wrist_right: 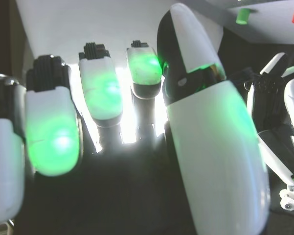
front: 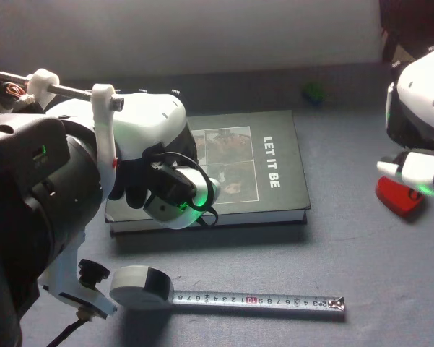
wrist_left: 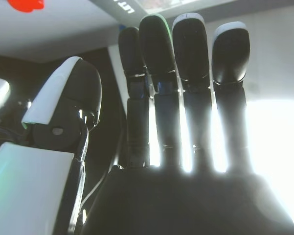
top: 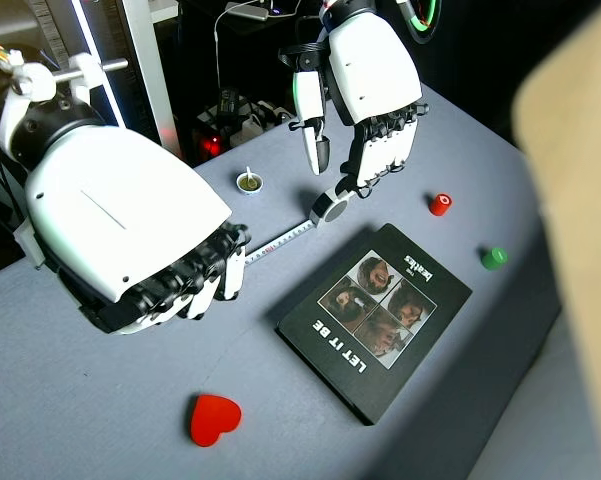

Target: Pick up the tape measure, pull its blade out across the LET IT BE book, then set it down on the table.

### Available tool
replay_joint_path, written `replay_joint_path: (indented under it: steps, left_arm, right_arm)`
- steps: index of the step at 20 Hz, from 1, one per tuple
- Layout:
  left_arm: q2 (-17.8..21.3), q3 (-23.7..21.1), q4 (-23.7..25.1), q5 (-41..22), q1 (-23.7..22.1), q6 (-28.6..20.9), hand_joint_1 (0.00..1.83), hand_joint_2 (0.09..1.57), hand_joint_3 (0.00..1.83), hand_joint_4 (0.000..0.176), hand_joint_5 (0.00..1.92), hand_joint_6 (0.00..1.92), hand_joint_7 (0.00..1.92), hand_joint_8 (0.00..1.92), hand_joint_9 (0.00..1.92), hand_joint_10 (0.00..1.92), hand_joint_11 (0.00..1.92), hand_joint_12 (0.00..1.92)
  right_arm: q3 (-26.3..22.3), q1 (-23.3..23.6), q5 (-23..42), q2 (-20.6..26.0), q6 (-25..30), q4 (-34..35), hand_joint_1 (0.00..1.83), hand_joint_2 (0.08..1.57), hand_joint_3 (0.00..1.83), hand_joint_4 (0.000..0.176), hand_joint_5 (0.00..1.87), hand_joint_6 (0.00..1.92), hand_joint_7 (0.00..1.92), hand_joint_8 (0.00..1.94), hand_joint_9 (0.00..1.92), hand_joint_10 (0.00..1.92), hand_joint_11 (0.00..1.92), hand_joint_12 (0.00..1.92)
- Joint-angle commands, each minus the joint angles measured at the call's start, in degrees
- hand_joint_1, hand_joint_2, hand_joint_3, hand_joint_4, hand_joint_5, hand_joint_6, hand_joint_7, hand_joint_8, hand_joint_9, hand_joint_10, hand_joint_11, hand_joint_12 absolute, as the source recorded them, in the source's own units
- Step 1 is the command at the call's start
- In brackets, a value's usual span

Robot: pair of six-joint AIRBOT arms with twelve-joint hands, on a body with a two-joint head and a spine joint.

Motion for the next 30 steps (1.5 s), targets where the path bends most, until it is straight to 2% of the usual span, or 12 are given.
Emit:
replay_joint_path:
  steps: [1, 2, 3, 8, 12, 15, 16, 19, 21, 25, 28, 30]
  left_arm:
    - [-0.04, -0.21, 4.66, 0.3, -0.36, -0.3, 0.01, 1.11, 0.11, 0.074, 0.26, 0.06, 0.26, 0.04, 0.18, 0.08, 0.01, 0.56]
    - [-0.03, -0.23, 4.66, 0.3, -0.37, -0.3, 0.01, 1.11, 0.11, 0.074, 0.26, 0.06, 0.26, 0.04, 0.18, 0.08, 0.01, 0.56]
    - [-0.02, -0.24, 4.65, 0.46, -0.44, -0.3, 0.0, 1.16, 0.01, 0.076, 0.27, 0.01, 0.26, 0.0, 0.2, 0.02, 0.0, 0.56]
    - [0.1, -0.23, 4.34, 1.44, -0.82, -0.21, 0.0, 1.17, 0.0, 0.076, 0.26, 0.0, 0.23, 0.0, 0.19, 0.0, 0.0, 0.49]
    - [2.5, -0.24, 0.7, 4.74, -1.9, 2.59, 0.0, 1.16, 0.0, 0.075, 0.26, 0.0, 0.22, 0.0, 0.19, 0.0, 0.0, 0.45]
    - [6.68, -0.46, -1.91, 8.34, -3.23, 3.78, 0.03, 1.1, 0.0, 0.009, 0.24, 0.0, 0.2, 0.0, 0.18, 0.0, 0.0, 0.42]
    - [8.56, -0.42, -2.64, 9.76, -3.43, 5.87, 0.08, 1.06, 0.0, 0.0, 0.22, 0.0, 0.19, 0.0, 0.17, 0.0, 0.0, 0.42]
    - [12.39, -0.02, -3.7, 14.38, -2.34, 8.67, 0.39, 0.96, 0.0, 0.0, 0.2, 0.0, 0.19, 0.0, 0.17, 0.0, 0.0, 0.42]
    - [15.3, 0.26, -4.28, 18.46, -0.7, 9.18, 0.56, 0.95, 0.0, 0.0, 0.2, 0.0, 0.2, 0.0, 0.18, 0.0, 0.0, 0.41]
    - [18.32, 0.3, -5.09, 24.2, 0.87, 9.29, 0.69, 0.98, 0.0, 0.0, 0.21, 0.0, 0.21, 0.0, 0.19, 0.0, 0.0, 0.45]
    - [19.74, 0.06, -9.01, 27.19, 4.03, 9.29, 0.74, 1.01, 0.0, 0.0, 0.22, 0.0, 0.23, 0.0, 0.2, 0.0, 0.0, 0.48]
    - [19.7, -0.05, -13.37, 24.95, 4.87, 8.79, 0.81, 1.06, 0.01, 0.0, 0.25, 0.0, 0.27, 0.01, 0.23, 0.01, 0.0, 0.53]
  right_arm:
    - [-0.41, 0.8, 1.23, 0.42, 0.18, -4.44, 0.09, 1.1, 0.12, 0.119, 0.14, 0.06, 0.16, 0.05, 0.13, 0.06, 0.0, 0.65]
    - [-0.52, 0.85, 1.25, 0.51, 0.67, -4.44, 0.09, 1.1, 0.12, 0.119, 0.14, 0.06, 0.16, 0.05, 0.13, 0.06, 0.0, 0.65]
    - [-0.55, 1.18, 1.35, 0.56, 1.39, -4.43, 0.07, 1.16, 0.01, 0.119, 0.16, 0.01, 0.17, 0.0, 0.15, 0.01, 0.0, 0.65]
    - [-0.91, 1.39, 2.16, 0.54, 1.9, -4.44, 0.06, 1.17, 0.0, 0.116, 0.16, 0.0, 0.19, 0.01, 0.16, 0.0, 0.0, 0.66]
    - [-0.91, 1.33, 2.18, 0.55, 1.74, -4.44, 0.05, 1.17, 0.0, 0.115, 0.16, 0.0, 0.18, 0.0, 0.16, 0.0, 0.0, 0.64]
    - [-0.91, 1.38, 1.93, 0.53, 1.82, -4.44, 0.05, 1.17, 0.0, 0.114, 0.17, 0.0, 0.19, 0.0, 0.16, 0.0, 0.0, 0.64]
    - [-0.98, 1.38, 1.88, 0.53, 1.86, -4.44, 0.05, 1.17, 0.0, 0.113, 0.17, 0.0, 0.2, 0.0, 0.17, 0.0, 0.0, 0.66]
    - [-1.07, 1.38, 1.74, 0.53, 1.86, -4.44, 0.06, 1.16, 0.0, 0.108, 0.17, 0.0, 0.2, 0.0, 0.16, 0.0, 0.0, 0.68]
    - [-1.07, 1.37, 1.64, 0.49, 1.86, -4.44, 0.06, 1.16, 0.0, 0.107, 0.17, 0.0, 0.22, 0.01, 0.2, 0.01, 0.0, 0.72]
    - [-1.14, 1.39, 1.54, 0.47, 1.87, -4.46, 0.07, 1.17, 0.0, 0.107, 0.18, 0.0, 0.24, 0.01, 0.22, 0.01, 0.0, 0.77]
    - [-1.14, 1.45, 1.74, 0.46, 2.15, -4.46, 0.09, 1.16, 0.0, 0.107, 0.19, 0.0, 0.24, 0.0, 0.23, 0.01, 0.0, 0.75]
    - [-1.14, 1.46, 1.74, 0.45, 2.21, -4.46, 0.09, 1.16, 0.0, 0.107, 0.19, 0.0, 0.25, 0.0, 0.23, 0.0, 0.0, 0.79]
